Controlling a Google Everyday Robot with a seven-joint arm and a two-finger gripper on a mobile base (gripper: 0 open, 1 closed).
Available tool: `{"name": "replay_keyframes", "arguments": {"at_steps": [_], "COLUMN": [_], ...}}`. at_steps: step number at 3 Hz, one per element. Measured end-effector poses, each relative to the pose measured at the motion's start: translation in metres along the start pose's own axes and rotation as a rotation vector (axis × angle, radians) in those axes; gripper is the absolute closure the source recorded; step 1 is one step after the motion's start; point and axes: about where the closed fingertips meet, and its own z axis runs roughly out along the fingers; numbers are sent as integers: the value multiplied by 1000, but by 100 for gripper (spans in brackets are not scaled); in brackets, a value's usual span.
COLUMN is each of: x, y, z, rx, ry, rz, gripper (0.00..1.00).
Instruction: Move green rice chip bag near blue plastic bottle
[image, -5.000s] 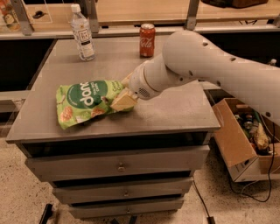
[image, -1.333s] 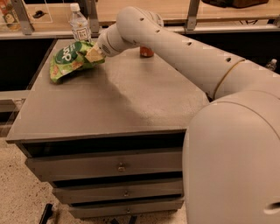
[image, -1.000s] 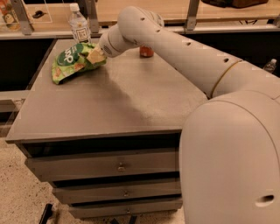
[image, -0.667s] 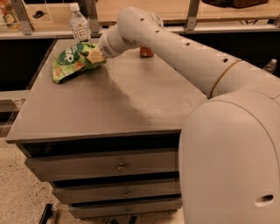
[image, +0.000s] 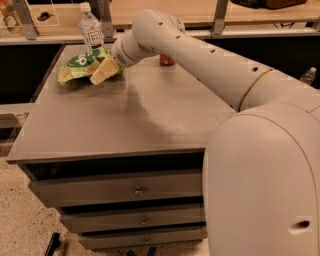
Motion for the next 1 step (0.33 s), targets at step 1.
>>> {"name": "replay_keyframes", "arguments": {"at_steps": [1], "x": [0], "y": [0], "z": [0], "rx": [0], "ry": [0], "rz": [0], "gripper": [0]}}
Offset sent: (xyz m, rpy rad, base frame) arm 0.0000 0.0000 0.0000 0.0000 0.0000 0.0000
